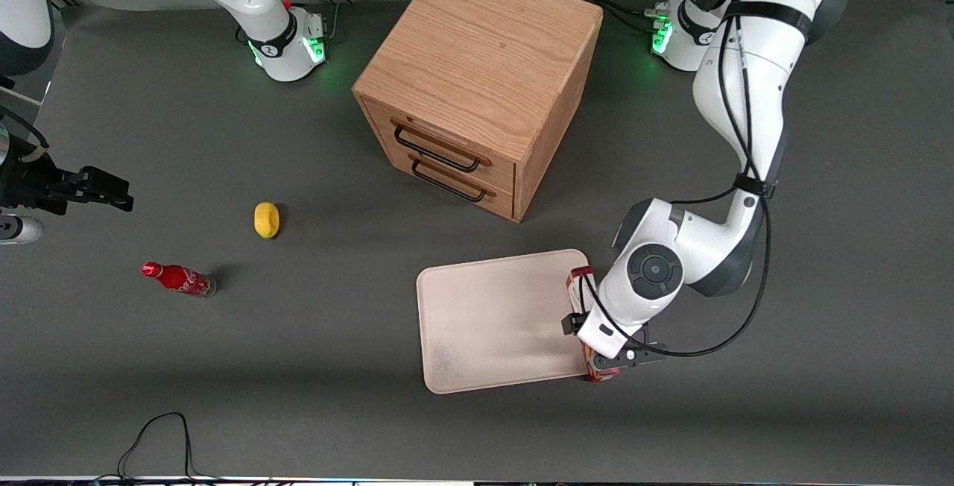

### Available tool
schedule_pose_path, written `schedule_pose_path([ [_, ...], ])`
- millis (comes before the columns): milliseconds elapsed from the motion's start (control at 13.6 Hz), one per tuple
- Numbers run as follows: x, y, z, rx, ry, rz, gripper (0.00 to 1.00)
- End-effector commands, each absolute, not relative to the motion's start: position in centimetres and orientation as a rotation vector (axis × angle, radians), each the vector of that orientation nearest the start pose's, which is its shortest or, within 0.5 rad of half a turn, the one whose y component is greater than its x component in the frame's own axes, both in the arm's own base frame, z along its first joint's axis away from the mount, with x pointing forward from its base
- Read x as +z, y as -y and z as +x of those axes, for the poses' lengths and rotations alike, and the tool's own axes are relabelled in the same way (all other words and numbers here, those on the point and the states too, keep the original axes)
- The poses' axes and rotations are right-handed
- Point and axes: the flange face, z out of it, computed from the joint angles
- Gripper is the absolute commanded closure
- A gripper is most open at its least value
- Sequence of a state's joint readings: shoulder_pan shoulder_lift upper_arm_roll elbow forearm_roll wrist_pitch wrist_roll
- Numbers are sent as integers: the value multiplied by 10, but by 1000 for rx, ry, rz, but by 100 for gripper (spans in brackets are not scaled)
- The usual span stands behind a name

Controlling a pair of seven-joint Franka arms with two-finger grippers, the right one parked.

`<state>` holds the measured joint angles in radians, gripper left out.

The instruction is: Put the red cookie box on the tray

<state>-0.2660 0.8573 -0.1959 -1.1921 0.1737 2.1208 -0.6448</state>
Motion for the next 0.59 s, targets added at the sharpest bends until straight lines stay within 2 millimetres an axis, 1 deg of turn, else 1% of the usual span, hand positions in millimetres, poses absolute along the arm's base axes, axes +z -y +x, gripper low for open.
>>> schedule_pose_path([
  [0, 350, 263, 706, -121, 313, -3137, 0],
  [147, 390, 246, 690, -94, 189, -3121, 0],
  [221, 409, 223, 682, -82, 190, -3128, 0],
  [294, 426, 208, 670, -66, 188, -3152, 0],
  [368, 440, 195, 655, -62, 153, -3157, 0],
  [515, 460, 162, 629, -59, 147, -3132, 0],
])
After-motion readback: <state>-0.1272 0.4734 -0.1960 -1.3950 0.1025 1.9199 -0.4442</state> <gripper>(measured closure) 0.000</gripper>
